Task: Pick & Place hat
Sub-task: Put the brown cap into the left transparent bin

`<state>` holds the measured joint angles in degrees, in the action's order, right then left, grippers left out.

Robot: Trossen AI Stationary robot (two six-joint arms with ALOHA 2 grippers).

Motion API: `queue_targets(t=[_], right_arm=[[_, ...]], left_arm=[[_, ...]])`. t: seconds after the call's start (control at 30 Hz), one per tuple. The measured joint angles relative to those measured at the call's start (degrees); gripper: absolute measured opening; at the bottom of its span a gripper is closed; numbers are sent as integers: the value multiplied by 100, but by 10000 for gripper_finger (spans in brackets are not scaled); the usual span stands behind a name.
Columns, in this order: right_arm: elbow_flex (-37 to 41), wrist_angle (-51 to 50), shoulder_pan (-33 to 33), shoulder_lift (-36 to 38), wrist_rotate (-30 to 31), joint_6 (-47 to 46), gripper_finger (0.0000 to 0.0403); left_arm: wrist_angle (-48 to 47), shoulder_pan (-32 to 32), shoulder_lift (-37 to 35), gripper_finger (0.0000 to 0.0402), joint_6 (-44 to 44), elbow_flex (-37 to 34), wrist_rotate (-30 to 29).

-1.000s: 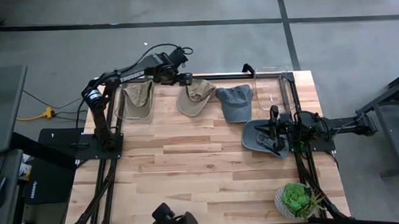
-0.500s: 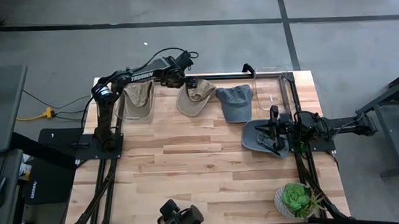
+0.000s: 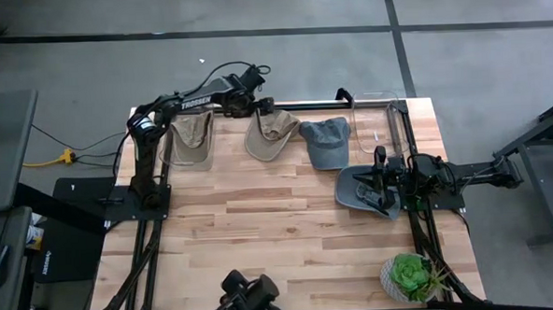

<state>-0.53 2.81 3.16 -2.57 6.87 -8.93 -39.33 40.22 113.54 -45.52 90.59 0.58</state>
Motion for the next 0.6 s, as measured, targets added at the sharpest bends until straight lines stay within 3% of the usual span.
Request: queue_targets(t=[0.6], right_arm=[[0,0,0,2,0,2,12]], left_arm=[[183,140,502,298,162,4,490]])
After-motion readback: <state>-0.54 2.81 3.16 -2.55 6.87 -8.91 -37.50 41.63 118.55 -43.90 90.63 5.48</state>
